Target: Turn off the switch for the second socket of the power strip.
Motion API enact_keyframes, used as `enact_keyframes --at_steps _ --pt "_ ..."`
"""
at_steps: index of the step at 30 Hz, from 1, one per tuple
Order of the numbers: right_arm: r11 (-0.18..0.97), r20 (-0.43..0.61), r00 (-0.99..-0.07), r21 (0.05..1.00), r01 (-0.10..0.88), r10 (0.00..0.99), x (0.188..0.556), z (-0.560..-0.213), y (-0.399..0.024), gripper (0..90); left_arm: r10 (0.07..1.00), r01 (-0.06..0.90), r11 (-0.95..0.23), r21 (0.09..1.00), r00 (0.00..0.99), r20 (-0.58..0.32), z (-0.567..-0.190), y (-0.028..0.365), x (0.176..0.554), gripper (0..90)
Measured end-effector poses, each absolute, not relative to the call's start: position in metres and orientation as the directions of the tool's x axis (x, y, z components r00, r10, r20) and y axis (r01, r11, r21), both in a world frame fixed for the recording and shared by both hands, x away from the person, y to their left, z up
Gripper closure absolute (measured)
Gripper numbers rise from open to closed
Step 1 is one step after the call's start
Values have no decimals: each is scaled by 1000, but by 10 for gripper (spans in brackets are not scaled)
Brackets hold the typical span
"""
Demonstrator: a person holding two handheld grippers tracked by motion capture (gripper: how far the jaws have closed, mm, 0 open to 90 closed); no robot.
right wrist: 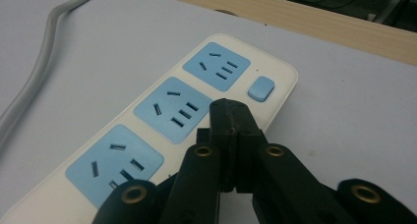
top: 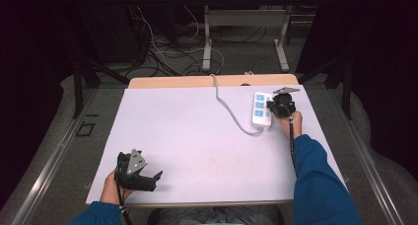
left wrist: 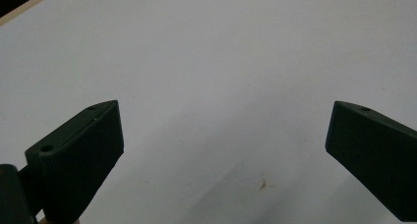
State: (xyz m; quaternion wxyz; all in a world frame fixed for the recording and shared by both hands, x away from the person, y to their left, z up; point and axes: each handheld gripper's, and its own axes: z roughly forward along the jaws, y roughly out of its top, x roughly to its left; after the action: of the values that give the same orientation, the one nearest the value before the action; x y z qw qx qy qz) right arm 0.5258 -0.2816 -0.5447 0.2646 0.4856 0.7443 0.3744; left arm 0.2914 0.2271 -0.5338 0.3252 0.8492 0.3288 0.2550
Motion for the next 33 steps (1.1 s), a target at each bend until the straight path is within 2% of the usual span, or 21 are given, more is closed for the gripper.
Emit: enact_keyframes --at_steps 33 --pt "276 -57 -395 805 524 917 526 -543 -280 900 725 393 -571 721 654 217 -534 227 292 11"
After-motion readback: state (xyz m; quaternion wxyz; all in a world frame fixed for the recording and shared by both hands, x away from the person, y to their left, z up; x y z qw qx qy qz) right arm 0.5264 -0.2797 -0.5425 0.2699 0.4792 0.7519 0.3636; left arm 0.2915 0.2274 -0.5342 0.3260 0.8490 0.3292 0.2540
